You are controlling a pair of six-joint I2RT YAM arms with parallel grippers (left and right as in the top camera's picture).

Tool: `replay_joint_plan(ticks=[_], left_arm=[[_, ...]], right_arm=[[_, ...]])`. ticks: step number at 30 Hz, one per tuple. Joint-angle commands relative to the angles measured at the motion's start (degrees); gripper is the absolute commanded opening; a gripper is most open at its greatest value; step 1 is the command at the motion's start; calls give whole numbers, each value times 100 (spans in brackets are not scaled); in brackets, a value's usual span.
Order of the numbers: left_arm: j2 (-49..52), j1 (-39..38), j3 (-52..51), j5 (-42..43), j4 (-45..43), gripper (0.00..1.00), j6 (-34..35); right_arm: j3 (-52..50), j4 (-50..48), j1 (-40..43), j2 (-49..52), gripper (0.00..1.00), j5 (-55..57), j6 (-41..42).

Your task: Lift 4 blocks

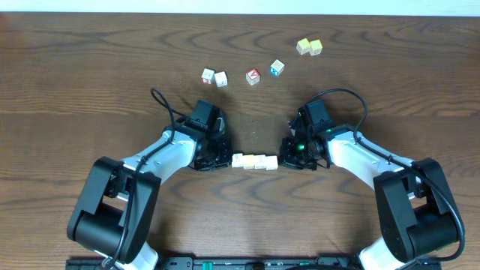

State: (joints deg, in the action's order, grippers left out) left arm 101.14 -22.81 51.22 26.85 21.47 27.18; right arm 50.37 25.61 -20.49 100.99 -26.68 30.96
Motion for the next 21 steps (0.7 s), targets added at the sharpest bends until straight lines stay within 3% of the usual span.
replay_joint_plan(ticks=[1,21], left_arm=[[76,-133,-50,103,-103,7,-114],[76,-538,-50,105,-748,7,225]], right_arm=[[-39,-9,-55,26,1,28,-146],[111,529,713,11,1,221,-407]])
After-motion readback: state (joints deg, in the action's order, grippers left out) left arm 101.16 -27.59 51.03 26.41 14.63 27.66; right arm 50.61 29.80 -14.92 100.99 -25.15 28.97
